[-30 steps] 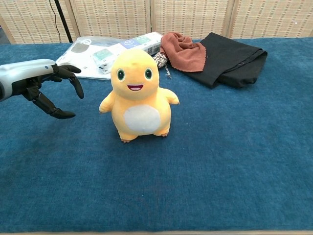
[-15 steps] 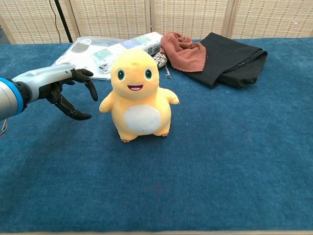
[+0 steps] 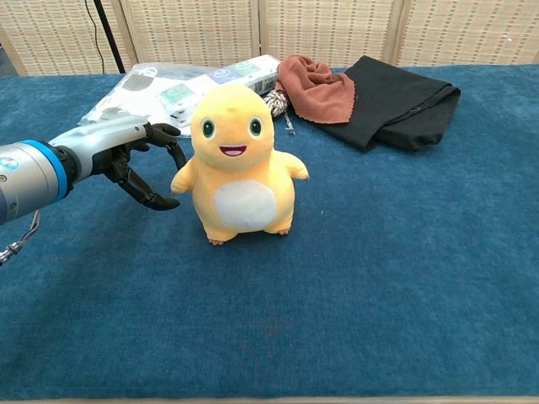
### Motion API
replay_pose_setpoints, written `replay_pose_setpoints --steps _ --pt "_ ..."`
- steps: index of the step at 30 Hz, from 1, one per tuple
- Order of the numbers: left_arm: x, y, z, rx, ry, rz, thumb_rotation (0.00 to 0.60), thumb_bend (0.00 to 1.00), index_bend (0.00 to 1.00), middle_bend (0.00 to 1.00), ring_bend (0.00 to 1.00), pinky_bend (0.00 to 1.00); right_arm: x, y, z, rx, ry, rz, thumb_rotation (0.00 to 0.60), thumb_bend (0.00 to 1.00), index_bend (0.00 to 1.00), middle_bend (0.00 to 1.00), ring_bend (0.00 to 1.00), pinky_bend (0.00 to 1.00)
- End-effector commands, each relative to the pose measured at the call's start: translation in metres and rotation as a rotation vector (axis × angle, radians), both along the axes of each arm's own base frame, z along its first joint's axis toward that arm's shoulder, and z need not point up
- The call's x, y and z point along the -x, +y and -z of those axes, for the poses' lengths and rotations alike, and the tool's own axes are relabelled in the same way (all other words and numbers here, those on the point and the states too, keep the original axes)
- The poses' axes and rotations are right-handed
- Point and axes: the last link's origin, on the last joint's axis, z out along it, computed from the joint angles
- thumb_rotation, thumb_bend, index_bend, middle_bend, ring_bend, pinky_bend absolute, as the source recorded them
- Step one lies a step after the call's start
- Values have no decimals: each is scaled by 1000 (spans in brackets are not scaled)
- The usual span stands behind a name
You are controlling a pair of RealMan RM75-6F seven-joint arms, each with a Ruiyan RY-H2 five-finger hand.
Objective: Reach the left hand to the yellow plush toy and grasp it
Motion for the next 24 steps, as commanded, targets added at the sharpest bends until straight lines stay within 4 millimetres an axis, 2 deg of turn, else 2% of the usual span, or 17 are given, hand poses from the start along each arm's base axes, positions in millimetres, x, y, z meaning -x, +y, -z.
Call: replay_pose_setpoints --steps 1,24 --pt "-2 0 1 2 -11 -1 600 236 467 0 0 0 0 0 0 -1 -1 2 600 0 0 0 0 0" --pt "-4 -1 7 -35 -4 -10 600 260 567 0 0 0 1 0 2 -13 2 10 600 0 0 0 0 0"
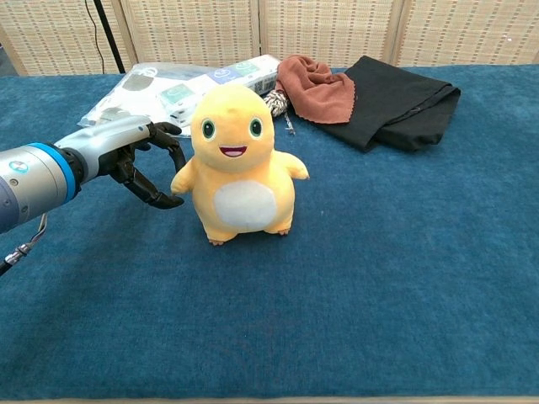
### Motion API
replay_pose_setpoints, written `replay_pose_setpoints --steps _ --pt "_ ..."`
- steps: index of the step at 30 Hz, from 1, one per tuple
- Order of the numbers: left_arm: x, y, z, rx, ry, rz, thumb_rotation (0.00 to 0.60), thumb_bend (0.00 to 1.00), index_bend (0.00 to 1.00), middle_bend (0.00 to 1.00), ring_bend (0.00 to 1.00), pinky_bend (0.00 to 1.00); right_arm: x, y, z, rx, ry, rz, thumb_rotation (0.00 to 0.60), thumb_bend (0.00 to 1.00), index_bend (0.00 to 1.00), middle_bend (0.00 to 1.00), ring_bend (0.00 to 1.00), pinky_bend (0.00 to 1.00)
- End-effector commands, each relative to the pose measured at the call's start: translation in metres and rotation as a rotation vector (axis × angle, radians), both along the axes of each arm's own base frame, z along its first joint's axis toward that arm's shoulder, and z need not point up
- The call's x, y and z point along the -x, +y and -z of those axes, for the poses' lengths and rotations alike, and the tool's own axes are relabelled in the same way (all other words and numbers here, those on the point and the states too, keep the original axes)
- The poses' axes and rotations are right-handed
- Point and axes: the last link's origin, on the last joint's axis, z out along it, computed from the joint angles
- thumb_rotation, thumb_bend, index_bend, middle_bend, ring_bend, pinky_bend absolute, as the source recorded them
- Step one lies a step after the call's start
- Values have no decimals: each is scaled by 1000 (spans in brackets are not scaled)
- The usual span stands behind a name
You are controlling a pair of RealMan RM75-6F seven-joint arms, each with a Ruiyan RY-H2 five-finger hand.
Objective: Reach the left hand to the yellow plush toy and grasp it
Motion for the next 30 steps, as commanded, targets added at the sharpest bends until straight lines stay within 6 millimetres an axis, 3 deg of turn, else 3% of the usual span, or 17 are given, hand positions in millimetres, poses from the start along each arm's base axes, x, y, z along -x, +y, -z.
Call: replay_pose_setpoints --steps 1,19,30 --pt "0 0 1 -5 -3 -2 600 268 568 0 0 0 0 0 0 0 0 1 600 0 0 0 0 0" --pt "-4 -1 1 -20 8 1 600 432 598 0 0 0 1 0 0 -4 3 4 600 0 0 0 0 0" --pt "-7 -3 1 -27 13 3 600 454 627 0 0 0 1 1 0 -6 6 7 600 0 0 0 0 0"
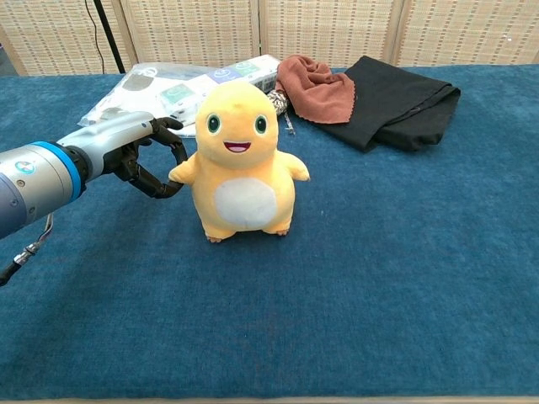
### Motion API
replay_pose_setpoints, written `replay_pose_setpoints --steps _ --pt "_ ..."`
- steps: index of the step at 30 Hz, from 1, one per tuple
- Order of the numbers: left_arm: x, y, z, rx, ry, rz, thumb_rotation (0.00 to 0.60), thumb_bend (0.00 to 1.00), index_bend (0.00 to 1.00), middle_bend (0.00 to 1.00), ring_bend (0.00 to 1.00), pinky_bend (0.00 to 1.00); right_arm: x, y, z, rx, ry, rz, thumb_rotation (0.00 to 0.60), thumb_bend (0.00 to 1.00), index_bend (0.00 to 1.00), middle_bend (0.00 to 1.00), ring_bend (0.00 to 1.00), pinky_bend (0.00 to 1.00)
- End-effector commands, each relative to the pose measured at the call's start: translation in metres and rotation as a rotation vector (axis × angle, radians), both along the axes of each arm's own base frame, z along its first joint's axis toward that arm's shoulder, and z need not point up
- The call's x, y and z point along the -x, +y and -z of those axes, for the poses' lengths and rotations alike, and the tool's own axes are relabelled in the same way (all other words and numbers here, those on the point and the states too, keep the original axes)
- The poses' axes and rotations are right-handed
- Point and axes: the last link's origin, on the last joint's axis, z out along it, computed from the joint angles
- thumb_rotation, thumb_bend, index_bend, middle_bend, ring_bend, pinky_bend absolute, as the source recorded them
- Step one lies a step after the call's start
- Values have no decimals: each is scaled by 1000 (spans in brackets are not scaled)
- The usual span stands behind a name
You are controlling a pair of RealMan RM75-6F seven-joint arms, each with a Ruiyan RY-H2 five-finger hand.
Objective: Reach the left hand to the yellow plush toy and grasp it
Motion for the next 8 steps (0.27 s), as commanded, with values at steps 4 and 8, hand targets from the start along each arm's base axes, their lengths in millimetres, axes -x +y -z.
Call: replay_pose_setpoints --steps 4,8 --pt "1 -1 0 0 1 -7 600 452 627 0 0 0 0 0 0 -3 -1 1 600 0 0 0 0 0" --pt "1 -2 -3 3 -4 -15 600 451 627 0 0 0 -2 -2 1 -10 -11 -2 600 0 0 0 0 0"
